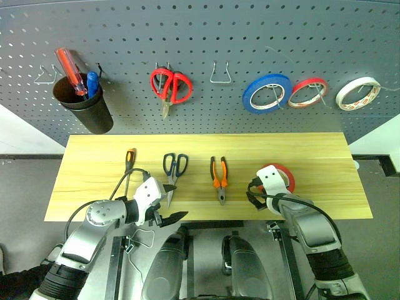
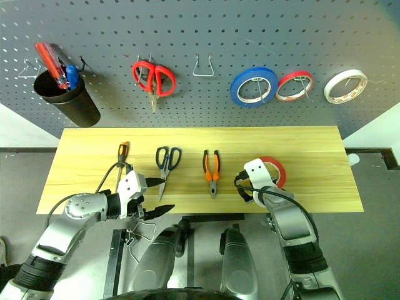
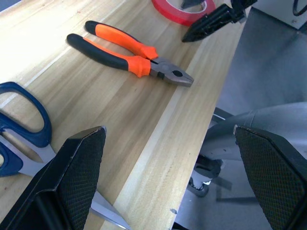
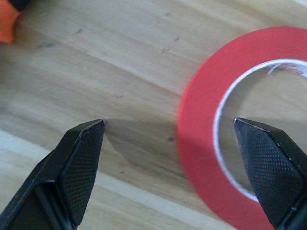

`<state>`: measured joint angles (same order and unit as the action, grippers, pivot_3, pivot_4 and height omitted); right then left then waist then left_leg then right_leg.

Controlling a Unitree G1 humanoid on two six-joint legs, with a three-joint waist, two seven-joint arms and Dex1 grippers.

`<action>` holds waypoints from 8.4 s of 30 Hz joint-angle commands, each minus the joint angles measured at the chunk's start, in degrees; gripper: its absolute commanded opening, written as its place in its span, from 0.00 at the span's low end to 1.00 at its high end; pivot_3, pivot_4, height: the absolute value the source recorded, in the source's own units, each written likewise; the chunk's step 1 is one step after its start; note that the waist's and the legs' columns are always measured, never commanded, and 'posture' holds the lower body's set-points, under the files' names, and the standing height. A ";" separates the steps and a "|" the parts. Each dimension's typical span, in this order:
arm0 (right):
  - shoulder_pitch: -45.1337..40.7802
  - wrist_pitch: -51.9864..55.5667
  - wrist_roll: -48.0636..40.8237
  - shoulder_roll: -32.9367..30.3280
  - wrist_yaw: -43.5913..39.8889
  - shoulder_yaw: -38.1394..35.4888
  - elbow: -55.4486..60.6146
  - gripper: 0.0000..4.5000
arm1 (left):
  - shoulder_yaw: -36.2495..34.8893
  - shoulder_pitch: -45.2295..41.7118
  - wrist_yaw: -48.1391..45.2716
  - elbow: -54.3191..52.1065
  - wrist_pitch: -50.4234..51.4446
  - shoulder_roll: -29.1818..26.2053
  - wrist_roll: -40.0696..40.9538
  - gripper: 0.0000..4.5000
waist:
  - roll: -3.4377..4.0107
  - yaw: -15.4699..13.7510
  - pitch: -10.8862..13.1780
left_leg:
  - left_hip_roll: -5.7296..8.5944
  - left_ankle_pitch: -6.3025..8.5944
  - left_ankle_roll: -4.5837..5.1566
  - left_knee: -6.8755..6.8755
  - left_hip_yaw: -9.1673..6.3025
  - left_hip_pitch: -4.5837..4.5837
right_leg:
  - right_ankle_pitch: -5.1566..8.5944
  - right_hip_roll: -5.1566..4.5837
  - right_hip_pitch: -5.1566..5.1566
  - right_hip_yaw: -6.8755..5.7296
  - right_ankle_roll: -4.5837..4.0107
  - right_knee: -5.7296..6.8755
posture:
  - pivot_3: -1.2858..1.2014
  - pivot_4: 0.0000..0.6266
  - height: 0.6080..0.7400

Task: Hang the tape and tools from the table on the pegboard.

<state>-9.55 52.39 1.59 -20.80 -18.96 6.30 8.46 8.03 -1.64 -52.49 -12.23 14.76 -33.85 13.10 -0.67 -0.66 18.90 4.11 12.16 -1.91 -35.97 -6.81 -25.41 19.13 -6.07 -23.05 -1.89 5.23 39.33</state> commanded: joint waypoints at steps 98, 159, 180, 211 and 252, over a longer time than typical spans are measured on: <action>0.20 -3.26 -0.95 -3.68 -1.33 -2.67 -7.46 0.15 | -11.16 11.66 -1.72 -7.79 -6.64 0.36 11.19 1.00 | -0.62 -0.19 0.63 | 0.02 0.05 0.18 0.61 0.10 -0.21 | -0.07 -0.14 0.03 -0.02 -0.04 -1.21 | 0.55 0.61 0.72; 22.73 10.21 -7.92 -9.29 -4.45 -25.78 40.35 0.15 | -8.70 7.10 -9.46 15.50 -36.19 6.61 8.46 1.00 | -0.27 -0.19 0.78 | 0.07 -0.01 0.10 0.68 0.14 -0.26 | -0.22 -0.14 -0.04 -0.15 0.24 -1.09 | 0.52 0.50 0.72; 22.02 -28.14 -13.04 7.95 4.21 -26.23 45.24 0.15 | -7.52 1.53 -12.69 22.03 -38.05 7.56 8.29 1.00 | -0.19 1.59 0.62 | 0.06 -0.66 0.07 0.72 0.19 -0.05 | -0.64 -0.12 -0.07 -0.08 0.20 -0.73 | 0.51 0.48 0.72; 0.76 -35.97 -11.74 0.97 0.75 -17.26 21.35 0.15 | -8.69 0.92 -10.90 17.33 -38.76 9.09 11.51 1.00 | -0.23 1.52 0.58 | 0.09 -0.82 -0.06 0.24 0.22 0.04 | -0.69 -0.11 -0.14 -0.05 0.12 0.11 | 0.53 0.47 0.72; -0.20 -37.92 -10.33 0.94 3.53 -17.59 18.20 0.15 | -2.57 -18.28 -6.33 18.49 -36.74 20.82 9.34 1.00 | -0.27 1.58 0.54 | 0.05 -0.87 -0.11 -0.26 0.24 0.05 | -0.72 0.13 -0.19 0.00 0.11 0.70 | 0.53 0.46 0.72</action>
<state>-9.15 16.16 -9.01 -19.31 -15.98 -9.92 25.54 5.17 -19.68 -59.03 8.71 -21.76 -13.29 21.88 -0.94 0.92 19.44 4.16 11.29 -2.03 -36.23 -6.56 -25.36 18.41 -5.94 -23.25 -1.88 5.33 40.03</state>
